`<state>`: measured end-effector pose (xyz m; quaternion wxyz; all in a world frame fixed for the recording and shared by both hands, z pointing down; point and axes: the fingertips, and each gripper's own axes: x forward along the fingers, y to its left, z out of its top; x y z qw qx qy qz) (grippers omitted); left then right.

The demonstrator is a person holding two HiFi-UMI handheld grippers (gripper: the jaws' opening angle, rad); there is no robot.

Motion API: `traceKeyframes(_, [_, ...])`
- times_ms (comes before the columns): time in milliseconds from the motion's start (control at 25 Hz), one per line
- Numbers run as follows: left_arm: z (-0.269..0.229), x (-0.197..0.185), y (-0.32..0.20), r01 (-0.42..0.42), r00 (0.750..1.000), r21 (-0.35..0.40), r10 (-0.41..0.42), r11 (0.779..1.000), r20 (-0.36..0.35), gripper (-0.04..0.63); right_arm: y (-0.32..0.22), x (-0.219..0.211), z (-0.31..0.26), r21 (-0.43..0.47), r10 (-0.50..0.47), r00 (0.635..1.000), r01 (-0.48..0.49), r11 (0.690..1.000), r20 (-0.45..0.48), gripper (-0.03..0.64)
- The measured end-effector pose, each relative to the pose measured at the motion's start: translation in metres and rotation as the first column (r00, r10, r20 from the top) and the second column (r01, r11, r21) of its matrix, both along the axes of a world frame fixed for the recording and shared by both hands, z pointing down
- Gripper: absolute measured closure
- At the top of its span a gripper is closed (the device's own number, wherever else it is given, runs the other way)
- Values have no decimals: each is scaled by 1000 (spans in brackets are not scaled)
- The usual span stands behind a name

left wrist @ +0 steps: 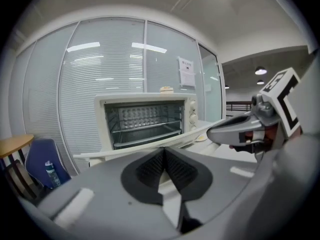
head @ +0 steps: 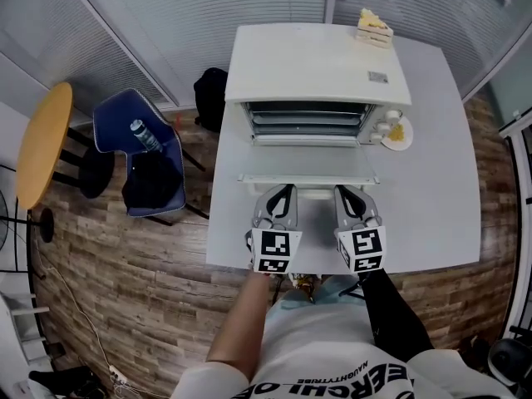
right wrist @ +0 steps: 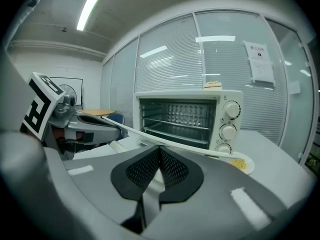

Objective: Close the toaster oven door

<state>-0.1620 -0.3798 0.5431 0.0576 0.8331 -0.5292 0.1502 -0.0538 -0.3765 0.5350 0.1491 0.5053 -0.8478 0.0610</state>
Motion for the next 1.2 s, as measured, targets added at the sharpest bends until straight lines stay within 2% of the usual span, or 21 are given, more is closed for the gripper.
traceKeyframes(200, [-28,3,-19,-5,1000,35,5,999,-8,538,-17,-2,-30,67,-2,1000,3,998,-19,615])
traceKeyframes(480, [-62,-1,-55,32,999,74,-33,997,8,538,-51,4,-63,101,31,999,-32,994,7,615])
traceKeyframes(840, [-101,-5,-108,51,999,110,-52,993,10,538,-110,5,-104,146,31,1000,-29,989,-7,615])
traceKeyframes(1200, [-105,-5,-114,51,999,112,-52,992,8,538,-116,7,-115,171,21,1000,-21,985,0,615])
